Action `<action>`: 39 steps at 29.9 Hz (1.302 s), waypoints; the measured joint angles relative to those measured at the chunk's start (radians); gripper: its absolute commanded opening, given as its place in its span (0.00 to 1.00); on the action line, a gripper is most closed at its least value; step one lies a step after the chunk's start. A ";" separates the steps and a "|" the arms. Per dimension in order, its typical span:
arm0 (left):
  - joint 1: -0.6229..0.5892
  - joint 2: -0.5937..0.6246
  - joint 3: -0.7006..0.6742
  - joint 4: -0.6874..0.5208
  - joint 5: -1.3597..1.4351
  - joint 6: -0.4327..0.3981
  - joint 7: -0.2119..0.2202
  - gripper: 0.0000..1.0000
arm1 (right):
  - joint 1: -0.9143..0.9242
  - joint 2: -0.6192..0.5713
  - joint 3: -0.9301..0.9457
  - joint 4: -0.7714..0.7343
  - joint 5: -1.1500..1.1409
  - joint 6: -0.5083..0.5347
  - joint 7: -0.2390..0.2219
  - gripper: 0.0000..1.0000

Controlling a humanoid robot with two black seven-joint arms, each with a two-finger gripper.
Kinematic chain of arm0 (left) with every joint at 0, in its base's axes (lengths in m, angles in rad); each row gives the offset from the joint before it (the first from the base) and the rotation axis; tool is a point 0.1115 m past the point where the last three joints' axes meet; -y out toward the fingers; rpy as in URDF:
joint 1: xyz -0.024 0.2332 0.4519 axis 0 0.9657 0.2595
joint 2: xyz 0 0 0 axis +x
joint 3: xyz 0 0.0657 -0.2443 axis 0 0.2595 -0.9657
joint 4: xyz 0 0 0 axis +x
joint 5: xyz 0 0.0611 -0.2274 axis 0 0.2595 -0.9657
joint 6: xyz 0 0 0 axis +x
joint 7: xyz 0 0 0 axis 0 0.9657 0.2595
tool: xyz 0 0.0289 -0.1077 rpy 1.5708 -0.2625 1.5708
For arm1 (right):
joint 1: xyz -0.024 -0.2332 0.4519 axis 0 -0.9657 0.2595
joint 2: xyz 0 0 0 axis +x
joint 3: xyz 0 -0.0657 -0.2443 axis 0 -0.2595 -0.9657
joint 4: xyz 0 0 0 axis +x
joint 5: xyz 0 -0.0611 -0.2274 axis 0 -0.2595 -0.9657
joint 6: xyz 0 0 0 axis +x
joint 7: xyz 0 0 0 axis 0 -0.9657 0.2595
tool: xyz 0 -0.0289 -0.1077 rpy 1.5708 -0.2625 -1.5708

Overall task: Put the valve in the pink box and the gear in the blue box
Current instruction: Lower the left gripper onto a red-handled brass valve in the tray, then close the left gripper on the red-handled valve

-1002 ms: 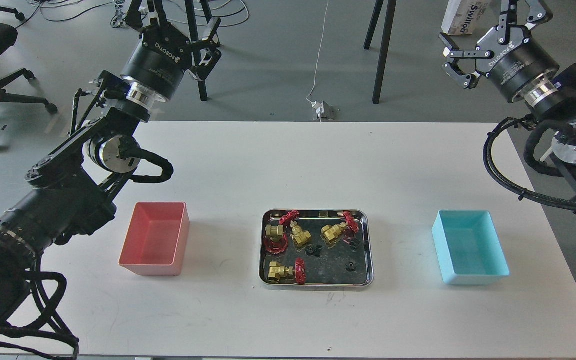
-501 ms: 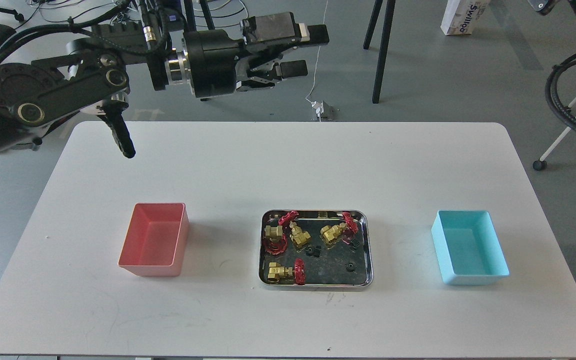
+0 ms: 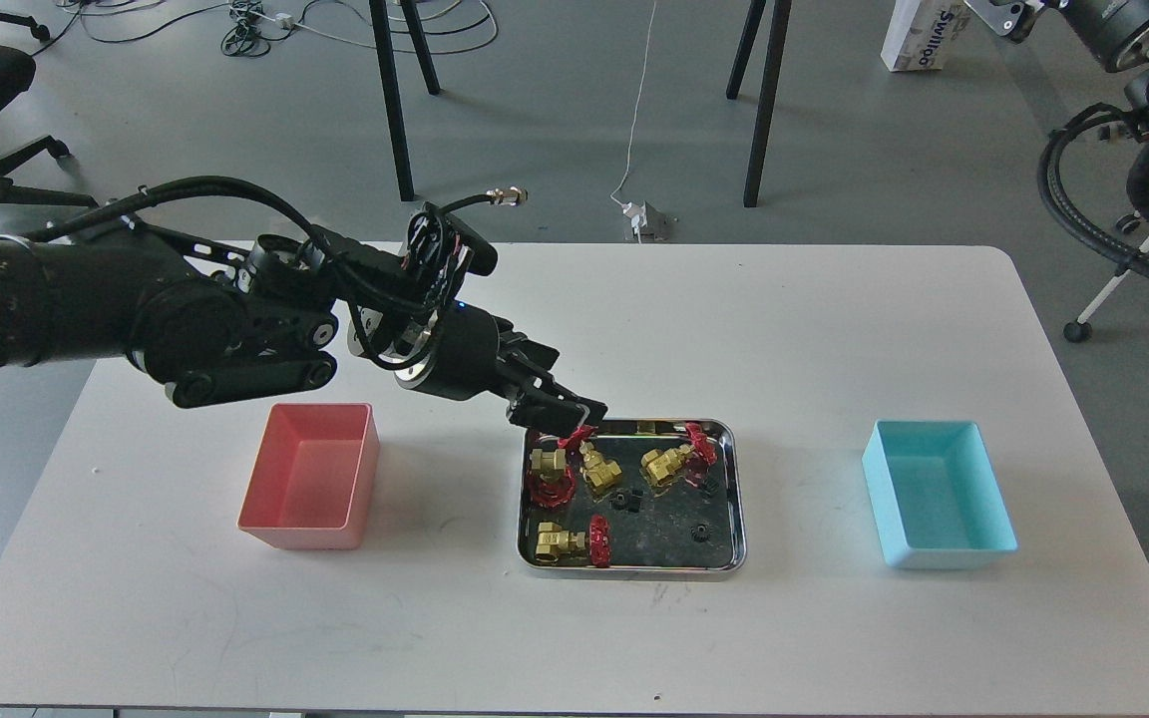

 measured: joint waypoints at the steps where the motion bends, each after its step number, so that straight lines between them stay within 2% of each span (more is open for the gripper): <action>1: 0.014 -0.003 0.002 0.004 0.007 0.006 0.000 0.99 | -0.001 0.005 0.000 -0.005 0.000 -0.005 0.000 1.00; 9: 0.163 -0.034 -0.002 0.101 0.092 0.062 0.000 0.98 | -0.009 0.063 -0.002 -0.037 -0.001 -0.062 -0.041 1.00; 15: 0.235 -0.052 -0.006 0.206 0.106 0.073 0.000 0.97 | -0.023 0.068 -0.001 -0.032 -0.001 -0.064 -0.043 1.00; 18: 0.257 -0.059 -0.007 0.239 0.114 0.076 0.000 0.93 | -0.029 0.068 -0.001 -0.030 0.000 -0.064 -0.043 1.00; 25: 0.268 -0.063 -0.010 0.251 0.116 0.078 0.000 0.81 | -0.052 0.068 -0.001 -0.031 0.000 -0.064 -0.043 1.00; 39: 0.293 -0.084 -0.046 0.251 0.114 0.079 0.000 0.75 | -0.069 0.069 -0.001 -0.036 0.000 -0.064 -0.043 1.00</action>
